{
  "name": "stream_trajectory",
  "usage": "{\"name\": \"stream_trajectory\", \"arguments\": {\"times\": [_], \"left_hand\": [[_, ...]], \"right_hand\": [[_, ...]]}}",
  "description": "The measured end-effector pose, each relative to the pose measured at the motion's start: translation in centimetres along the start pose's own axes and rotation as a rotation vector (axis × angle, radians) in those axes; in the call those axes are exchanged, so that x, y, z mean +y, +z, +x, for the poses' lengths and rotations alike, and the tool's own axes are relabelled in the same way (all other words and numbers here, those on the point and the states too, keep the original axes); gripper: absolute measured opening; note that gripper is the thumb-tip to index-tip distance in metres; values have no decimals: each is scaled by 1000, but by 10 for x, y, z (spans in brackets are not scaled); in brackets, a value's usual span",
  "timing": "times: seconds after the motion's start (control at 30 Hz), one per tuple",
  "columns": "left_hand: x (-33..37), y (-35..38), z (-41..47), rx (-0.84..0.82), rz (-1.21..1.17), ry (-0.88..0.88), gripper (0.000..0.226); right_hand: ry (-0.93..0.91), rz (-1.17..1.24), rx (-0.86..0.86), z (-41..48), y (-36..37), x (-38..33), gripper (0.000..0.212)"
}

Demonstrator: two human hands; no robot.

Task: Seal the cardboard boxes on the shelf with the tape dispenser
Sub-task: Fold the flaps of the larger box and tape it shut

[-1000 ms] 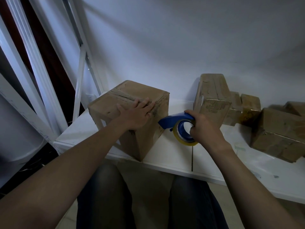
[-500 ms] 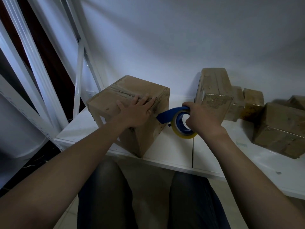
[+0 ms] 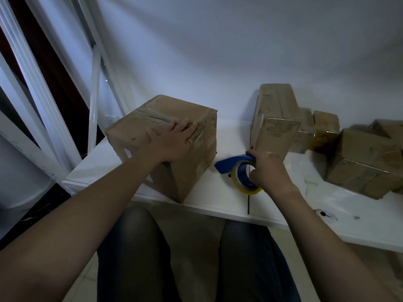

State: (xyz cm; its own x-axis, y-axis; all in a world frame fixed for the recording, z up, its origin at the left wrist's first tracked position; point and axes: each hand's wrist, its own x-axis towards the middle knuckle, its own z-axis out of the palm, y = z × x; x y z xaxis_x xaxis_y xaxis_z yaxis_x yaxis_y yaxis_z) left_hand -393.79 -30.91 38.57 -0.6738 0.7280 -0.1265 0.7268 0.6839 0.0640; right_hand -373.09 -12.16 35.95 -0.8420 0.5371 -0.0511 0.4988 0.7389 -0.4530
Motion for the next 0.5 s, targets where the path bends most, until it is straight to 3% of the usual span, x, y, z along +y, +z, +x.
{"name": "stream_trajectory", "arguments": {"times": [0.13,0.33,0.4,0.5], "left_hand": [[-1,-5,0,-34,19,10,55],[-21,-13,-15,-55,113,186,53],[-35,-11,-21,-20,162,264,52],[-62,-4,-30,161,233,454,54]], "right_hand": [[5,100,50,-4,-10,1,70],[-18,213,296,0,-12,-6,71],[-35,238,393,-3,-14,-10,73],[-57,252,523,-8,-21,-19,72]]}}
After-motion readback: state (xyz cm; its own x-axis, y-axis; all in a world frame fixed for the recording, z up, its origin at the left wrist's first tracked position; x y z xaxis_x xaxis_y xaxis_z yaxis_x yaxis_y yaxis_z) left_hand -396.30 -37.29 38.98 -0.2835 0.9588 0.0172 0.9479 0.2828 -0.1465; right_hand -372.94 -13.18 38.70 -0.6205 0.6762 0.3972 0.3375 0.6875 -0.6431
